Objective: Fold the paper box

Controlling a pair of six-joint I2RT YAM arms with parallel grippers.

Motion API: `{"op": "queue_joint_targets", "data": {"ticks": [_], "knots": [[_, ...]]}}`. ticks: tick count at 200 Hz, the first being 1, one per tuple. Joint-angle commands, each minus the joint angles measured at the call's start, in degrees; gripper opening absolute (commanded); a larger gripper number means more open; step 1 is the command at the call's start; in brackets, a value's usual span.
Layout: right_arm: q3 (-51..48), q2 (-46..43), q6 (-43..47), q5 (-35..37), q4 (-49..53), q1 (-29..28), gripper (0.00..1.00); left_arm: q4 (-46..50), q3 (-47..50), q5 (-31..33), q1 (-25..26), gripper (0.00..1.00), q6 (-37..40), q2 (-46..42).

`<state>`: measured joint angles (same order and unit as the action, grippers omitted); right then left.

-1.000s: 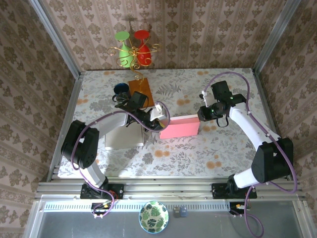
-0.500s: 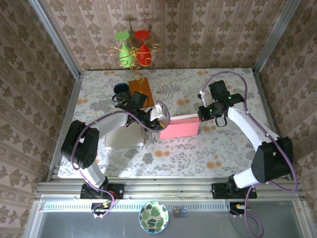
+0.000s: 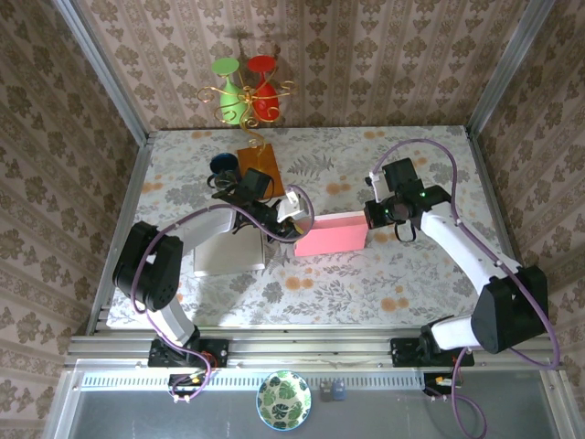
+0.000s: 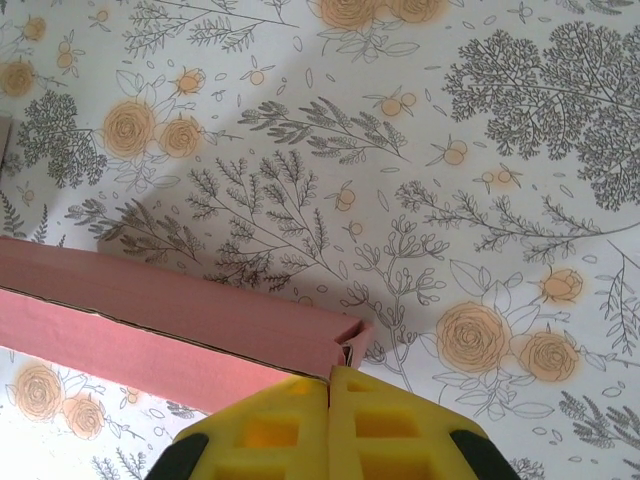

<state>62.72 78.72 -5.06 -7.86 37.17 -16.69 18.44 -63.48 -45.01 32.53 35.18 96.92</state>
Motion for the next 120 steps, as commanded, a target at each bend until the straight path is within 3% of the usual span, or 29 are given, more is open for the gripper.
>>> {"op": "queue_joint_targets", "data": {"ticks": [1,120], "knots": [[-2.33,-0.71,-3.51,0.83,0.15,-1.03,0.00,-1.03,-0.75,0.74,-0.19,0.21,-1.17,0.17],[-10.66,-5.41,-5.37,9.26,-6.04,-6.21,0.00,-3.13,0.43,1.55,0.16,0.22,-2.84,-0.26]]}}
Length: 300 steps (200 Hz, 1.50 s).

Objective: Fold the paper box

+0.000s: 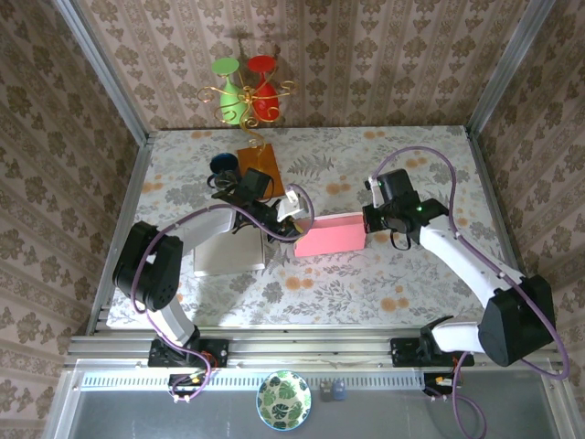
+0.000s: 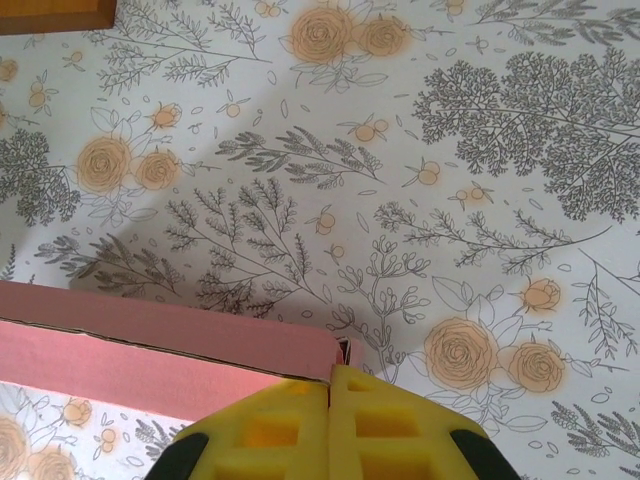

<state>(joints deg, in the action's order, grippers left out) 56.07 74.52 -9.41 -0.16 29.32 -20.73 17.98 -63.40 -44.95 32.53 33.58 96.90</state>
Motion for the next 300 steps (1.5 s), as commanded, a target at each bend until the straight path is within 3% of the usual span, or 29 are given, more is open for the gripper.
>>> {"op": "queue_joint_targets", "data": {"ticks": [1,27,54,87,95,112,155,200,219,238,247,266,285,300], "knots": [[-4.16,-1.31,-1.03,1.66,1.80,-2.23,0.00,-2.68,0.36,1.51,0.16,0.23,-1.28,-0.23],[-6.66,-2.96,-2.48,3.71,-0.71,-3.66,0.00,-3.65,1.22,2.54,0.55,0.29,-1.96,-1.06],[-7.56,-4.46,-3.70,6.12,-1.44,-4.93,0.00,-6.72,4.02,5.49,1.15,0.48,-3.95,-3.42],[-7.04,-4.56,-5.01,7.45,-1.20,-6.27,0.00,-12.44,8.47,10.28,1.24,0.56,-9.73,-7.77],[-7.03,-4.56,-5.47,8.08,-1.11,-6.59,0.00,-14.89,9.89,12.08,1.45,0.68,-11.98,-9.08],[-6.82,-4.53,-6.42,8.92,-1.01,-7.21,0.00,-18.70,12.54,15.13,1.97,0.74,-15.88,-11.66],[-5.98,-4.26,-7.83,10.80,0.12,-7.76,0.00,-22.64,16.73,22.32,2.83,0.71,-21.55,-19.03],[-6.14,-4.38,-9.72,11.48,0.89,-8.44,0.00,-17.02,17.26,24.47,3.64,0.65,-25.08,-26.22],[-5.41,-4.10,-10.18,11.87,1.18,-8.53,0.00,-10.84,14.82,25.95,2.79,0.54,-33.21,-27.32],[-4.71,-3.86,-10.55,12.26,1.92,-8.81,0.00,0.06,8.85,24.09,0.80,0.21,-43.32,-24.56],[-4.29,-3.69,-10.83,12.58,3.01,-8.89,0.00,6.53,5.17,23.28,0.60,0.15,-45.37,-22.73],[-3.76,-3.52,-11.11,12.79,3.62,-8.98,0.00,14.91,0.44,23.00,1.91,0.19,-46.56,-20.45],[-3.34,-3.33,-11.28,12.78,4.23,-9.06,0.00,16.82,-1.00,24.49,3.94,0.28,-46.83,-21.02],[-3.34,-3.24,-11.57,12.56,4.54,-9.15,0.00,18.85,-2.46,25.41,4.52,0.28,-47.87,-20.59]]}}
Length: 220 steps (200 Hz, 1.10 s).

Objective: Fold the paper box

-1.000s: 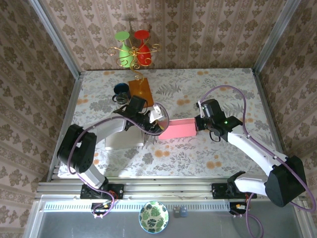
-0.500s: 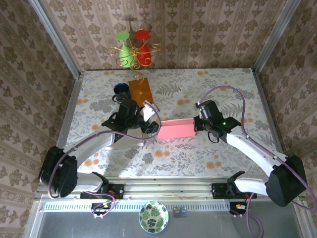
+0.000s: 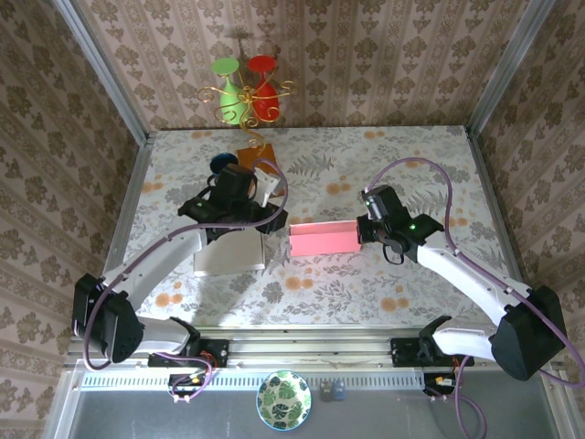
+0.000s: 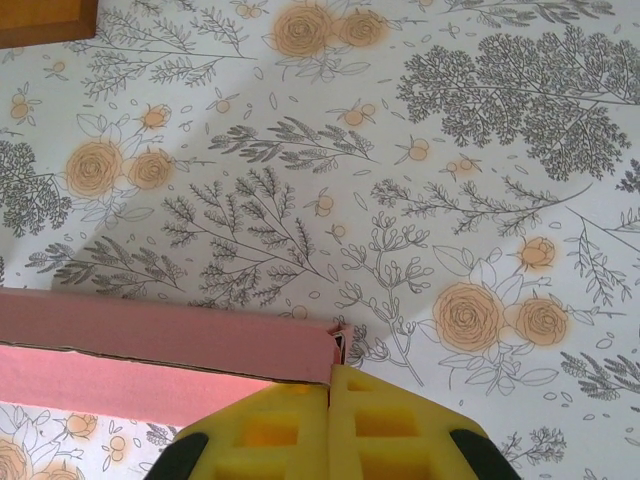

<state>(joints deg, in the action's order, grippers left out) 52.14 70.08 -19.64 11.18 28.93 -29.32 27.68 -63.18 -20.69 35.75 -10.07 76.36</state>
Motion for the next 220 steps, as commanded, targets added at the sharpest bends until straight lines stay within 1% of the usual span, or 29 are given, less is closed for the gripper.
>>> {"op": "queue_joint_targets", "data": {"ticks": [1,19,44,59,95,113,136,184,220], "knots": [[0.55,1.20,-1.40,1.21,4.88,-0.56,0.00,9.36,-2.93,1.20,1.33,0.28,-4.24,0.03],[0.35,1.19,-1.66,1.26,5.03,-0.57,0.00,12.11,-4.98,2.67,2.73,0.29,-4.03,1.59],[0.59,1.26,-1.62,1.08,5.05,-0.65,0.00,12.35,-6.52,5.09,5.05,0.31,-3.58,3.45],[0.76,1.37,-1.63,1.08,5.09,-0.74,0.00,12.80,-7.36,6.56,5.37,0.30,-4.23,4.63],[0.77,1.28,-1.59,1.20,5.41,-0.74,0.00,14.23,-9.20,10.42,5.75,0.30,-2.65,6.04],[0.83,1.37,-1.46,1.13,5.27,-0.80,0.00,13.89,-9.40,10.76,5.92,0.28,-1.92,6.41],[0.86,1.85,-1.40,1.21,5.17,-0.81,0.00,13.42,-10.39,9.62,6.43,0.27,-1.59,7.65],[1.22,2.26,-1.50,1.21,5.11,-0.82,0.00,14.38,-11.36,10.98,7.26,0.27,-0.71,9.33],[0.86,2.29,-1.46,1.12,4.93,-0.84,0.00,15.01,-12.05,12.04,7.26,0.21,0.57,10.06]]}}
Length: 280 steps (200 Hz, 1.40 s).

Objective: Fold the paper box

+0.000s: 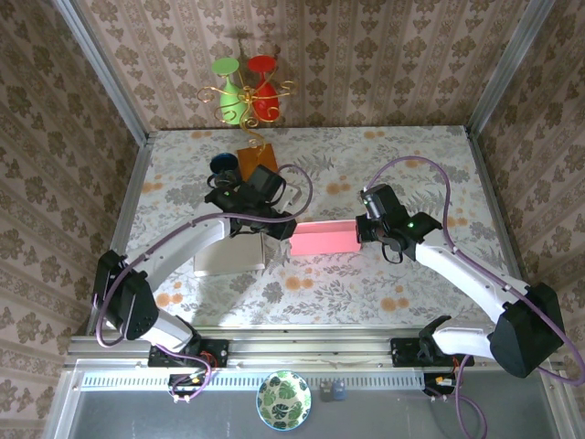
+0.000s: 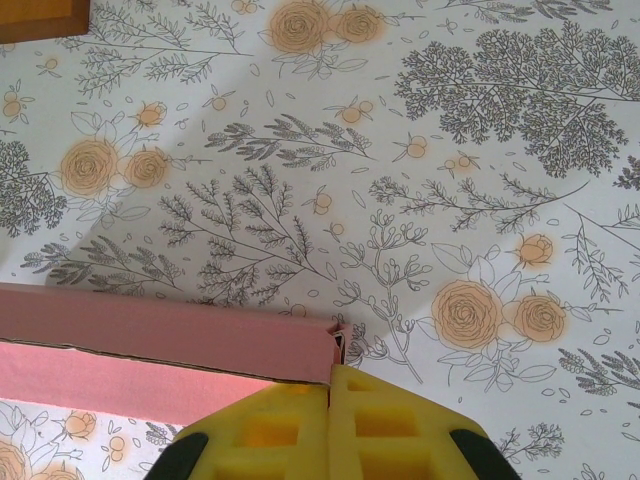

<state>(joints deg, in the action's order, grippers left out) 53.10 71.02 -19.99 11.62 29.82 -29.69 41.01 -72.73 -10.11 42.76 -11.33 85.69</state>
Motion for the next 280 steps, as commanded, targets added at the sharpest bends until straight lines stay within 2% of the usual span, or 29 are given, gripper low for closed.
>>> {"op": "queue_joint_targets", "data": {"ticks": [1,68,119,162,184,280], "knots": [[-0.15,1.33,-1.15,0.68,4.03,-0.46,0.00,1.69,-2.54,1.43,0.23,0.21,1.84,0.76],[0.02,1.51,-1.13,0.69,3.93,-0.42,0.00,1.65,-3.34,1.64,0.24,0.16,1.85,2.46],[-0.06,1.86,-1.24,0.56,3.67,-0.42,0.00,1.42,-2.86,1.58,0.23,0.16,1.45,2.46],[0.14,1.84,-1.37,0.58,3.75,-0.37,0.00,1.35,-2.42,2.08,0.34,0.27,0.63,1.02],[0.14,2.01,-1.27,0.59,3.71,-0.37,0.00,1.39,-1.91,2.06,0.33,0.28,0.44,0.50],[0.21,2.10,-1.37,0.34,3.79,-0.37,0.00,1.44,-2.07,1.81,0.35,0.18,1.05,2.68]]}}
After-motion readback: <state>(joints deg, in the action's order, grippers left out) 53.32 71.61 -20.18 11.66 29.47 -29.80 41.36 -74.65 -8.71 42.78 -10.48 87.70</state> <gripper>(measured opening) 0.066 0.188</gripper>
